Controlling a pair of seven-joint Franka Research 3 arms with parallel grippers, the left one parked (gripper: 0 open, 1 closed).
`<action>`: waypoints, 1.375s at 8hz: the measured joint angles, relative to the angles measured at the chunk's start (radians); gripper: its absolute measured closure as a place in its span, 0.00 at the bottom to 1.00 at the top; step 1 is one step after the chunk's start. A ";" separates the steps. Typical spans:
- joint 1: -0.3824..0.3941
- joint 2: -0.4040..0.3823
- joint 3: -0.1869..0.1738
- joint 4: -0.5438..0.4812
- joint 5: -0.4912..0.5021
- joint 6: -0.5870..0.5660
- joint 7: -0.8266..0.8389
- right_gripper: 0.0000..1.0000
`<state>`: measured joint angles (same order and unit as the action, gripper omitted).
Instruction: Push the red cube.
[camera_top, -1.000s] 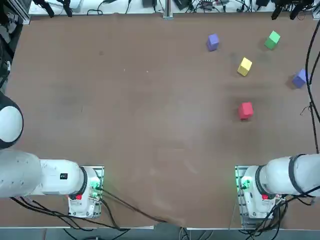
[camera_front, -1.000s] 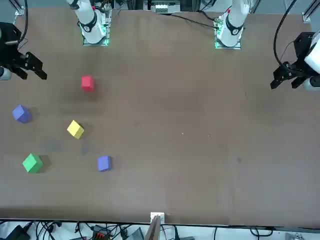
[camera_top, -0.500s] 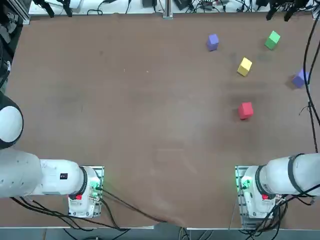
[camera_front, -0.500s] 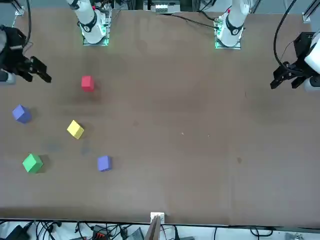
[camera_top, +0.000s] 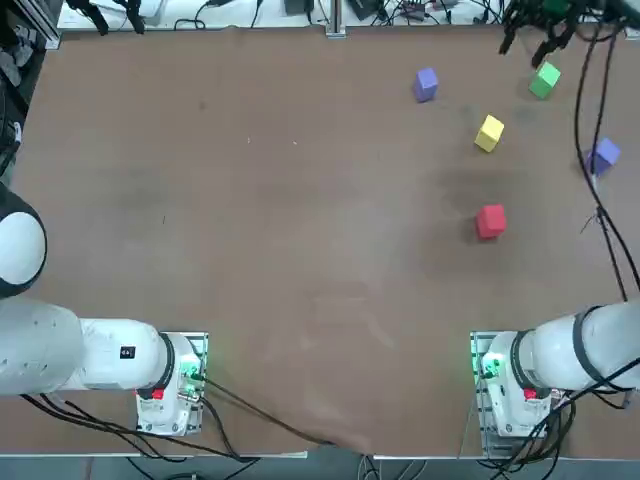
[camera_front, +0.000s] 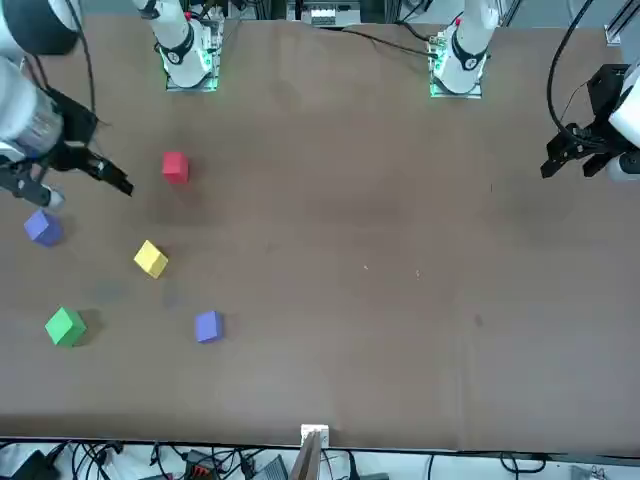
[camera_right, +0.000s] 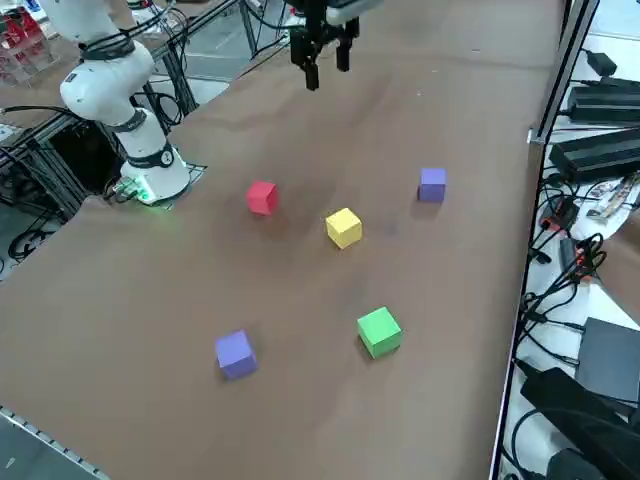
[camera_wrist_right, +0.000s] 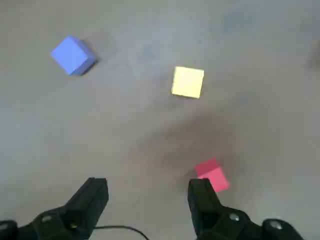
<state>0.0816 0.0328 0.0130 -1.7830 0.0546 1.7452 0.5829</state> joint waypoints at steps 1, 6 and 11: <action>0.006 -0.002 0.000 -0.061 0.000 0.053 0.093 0.04; 0.031 -0.049 0.000 -0.338 0.003 0.290 0.609 0.13; 0.103 -0.055 0.002 -0.588 0.006 0.538 1.020 0.15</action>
<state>0.1841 -0.0218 0.0147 -2.3709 0.0604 2.2831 1.6028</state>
